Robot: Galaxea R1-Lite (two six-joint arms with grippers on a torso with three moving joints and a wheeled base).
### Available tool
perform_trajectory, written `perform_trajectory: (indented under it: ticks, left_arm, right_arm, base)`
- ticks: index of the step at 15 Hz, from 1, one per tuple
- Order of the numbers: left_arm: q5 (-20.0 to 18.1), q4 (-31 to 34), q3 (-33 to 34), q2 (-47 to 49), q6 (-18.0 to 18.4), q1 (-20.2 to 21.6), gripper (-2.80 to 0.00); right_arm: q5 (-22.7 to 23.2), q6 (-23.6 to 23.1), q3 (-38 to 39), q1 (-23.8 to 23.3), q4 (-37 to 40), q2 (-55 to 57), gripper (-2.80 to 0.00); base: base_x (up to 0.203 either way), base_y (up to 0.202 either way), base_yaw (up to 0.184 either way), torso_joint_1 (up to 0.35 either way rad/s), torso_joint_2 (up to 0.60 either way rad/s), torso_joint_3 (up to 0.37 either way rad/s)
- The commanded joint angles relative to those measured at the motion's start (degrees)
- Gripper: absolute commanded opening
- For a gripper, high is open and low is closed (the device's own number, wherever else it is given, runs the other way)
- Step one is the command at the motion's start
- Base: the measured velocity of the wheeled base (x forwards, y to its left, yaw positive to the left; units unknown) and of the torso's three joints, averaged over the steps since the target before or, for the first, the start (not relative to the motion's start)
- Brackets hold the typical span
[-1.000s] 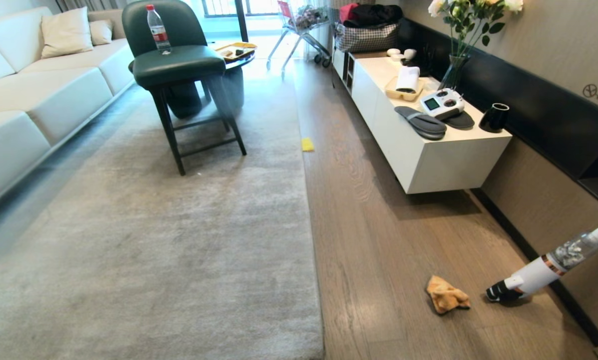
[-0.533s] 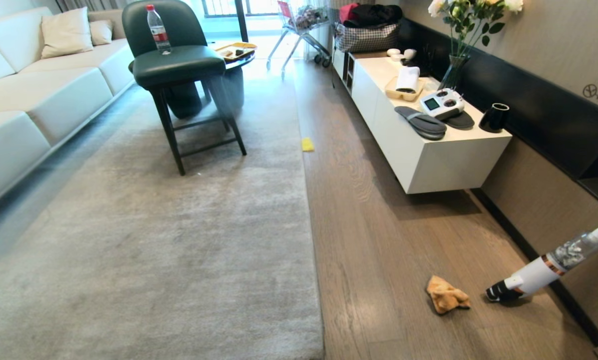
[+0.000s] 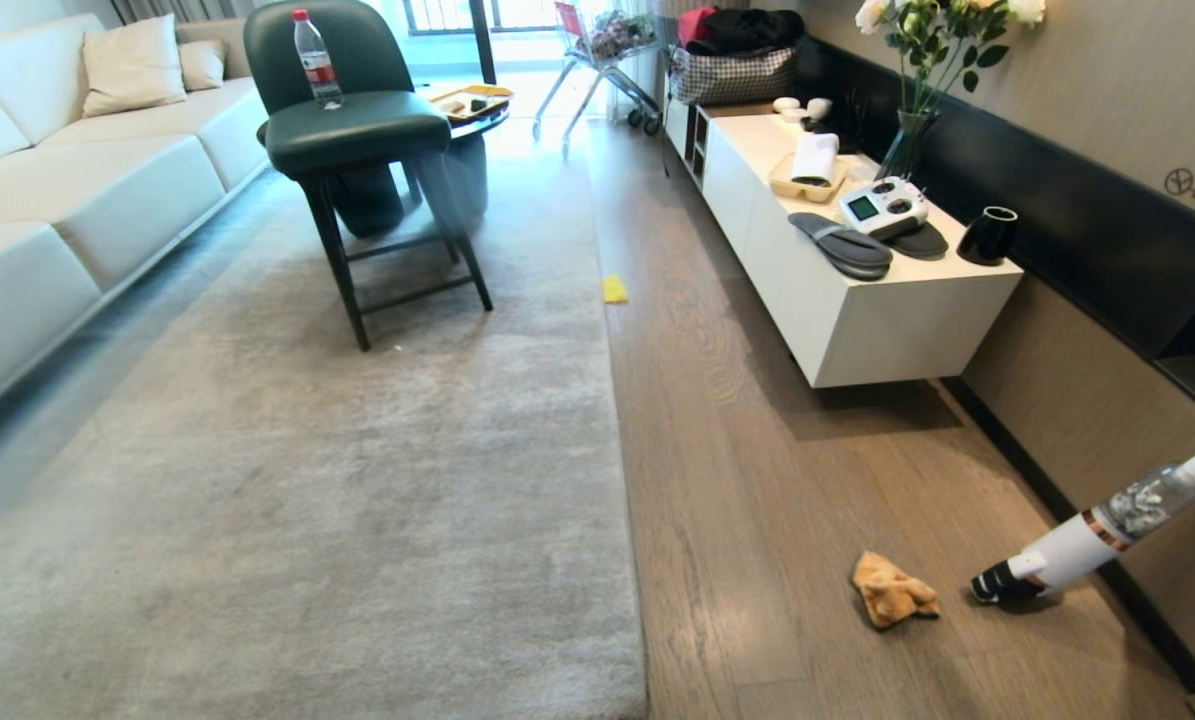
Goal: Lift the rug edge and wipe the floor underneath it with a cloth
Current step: Lift up the carpet
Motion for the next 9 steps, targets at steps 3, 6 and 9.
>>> perform_trajectory:
  ticks: [3, 6, 9]
  left_arm:
    - [0.12, -0.01, 0.01, 0.05, 0.01, 0.01, -2.80]
    - [0.12, -0.01, 0.01, 0.05, -0.05, 0.01, -2.80]
    - [0.12, -0.01, 0.01, 0.05, -0.16, 0.01, -2.80]
  right_arm:
    - [0.00, -0.03, 0.00, 0.01, 0.04, 0.06, -2.80]
    - [0.00, 0.05, 0.00, 0.01, 0.04, 0.06, -2.80]
    - [0.00, 0.04, 0.00, 0.01, 0.04, 0.06, -2.80]
  base:
    - [0.000, 0.000, 0.000, 0.000, 0.00, 0.000]
    - [0.000, 0.000, 0.000, 0.000, 0.00, 0.000]
    - [0.000, 0.000, 0.000, 0.001, 0.00, -0.019]
